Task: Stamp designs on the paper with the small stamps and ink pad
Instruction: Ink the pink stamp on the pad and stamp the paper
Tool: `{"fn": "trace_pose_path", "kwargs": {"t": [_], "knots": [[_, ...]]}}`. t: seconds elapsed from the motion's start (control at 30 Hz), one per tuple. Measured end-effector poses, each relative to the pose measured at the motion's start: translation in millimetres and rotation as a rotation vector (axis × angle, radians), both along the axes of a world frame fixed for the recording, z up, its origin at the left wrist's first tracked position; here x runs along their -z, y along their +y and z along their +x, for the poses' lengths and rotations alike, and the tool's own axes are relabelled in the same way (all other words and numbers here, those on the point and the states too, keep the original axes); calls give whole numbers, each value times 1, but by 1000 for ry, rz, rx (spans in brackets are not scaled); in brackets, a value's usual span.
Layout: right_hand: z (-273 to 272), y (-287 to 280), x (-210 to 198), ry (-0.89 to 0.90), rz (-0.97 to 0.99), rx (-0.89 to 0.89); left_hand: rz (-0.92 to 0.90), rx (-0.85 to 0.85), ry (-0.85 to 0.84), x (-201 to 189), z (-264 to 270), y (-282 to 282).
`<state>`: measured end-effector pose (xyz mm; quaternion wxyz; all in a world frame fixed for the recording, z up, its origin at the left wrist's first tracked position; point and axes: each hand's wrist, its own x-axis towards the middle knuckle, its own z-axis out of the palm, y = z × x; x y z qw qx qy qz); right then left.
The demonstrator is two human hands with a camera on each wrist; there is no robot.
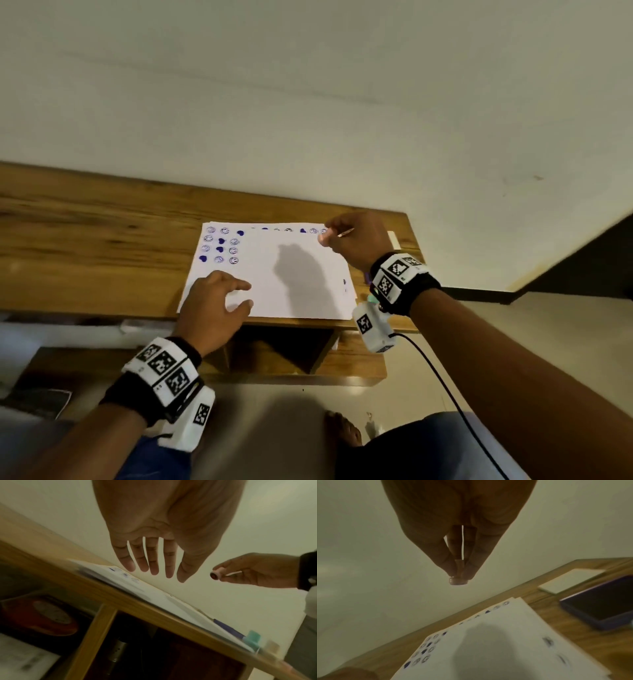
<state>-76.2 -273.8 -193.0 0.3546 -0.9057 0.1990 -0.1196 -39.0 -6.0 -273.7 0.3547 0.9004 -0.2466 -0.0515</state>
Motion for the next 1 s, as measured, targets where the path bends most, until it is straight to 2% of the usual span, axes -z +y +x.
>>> {"fn": "trace_pose_path", "kwargs": {"t": [0.17, 0.33, 0.43, 0.63, 1.0], "knots": [[32, 63, 15, 71, -37, -124, 93, -27, -124, 21, 7, 31], [58, 108, 35, 114, -26, -154, 48, -151, -73, 19, 19, 37], [70, 127, 43, 115, -33, -160, 119, -175, -70, 24, 22, 39], [88, 143, 50, 131, -85, -185, 217, -196, -39, 26, 20, 34], [92, 147, 53, 153, -96, -178, 258, -187, -22, 20, 19, 28]]}}
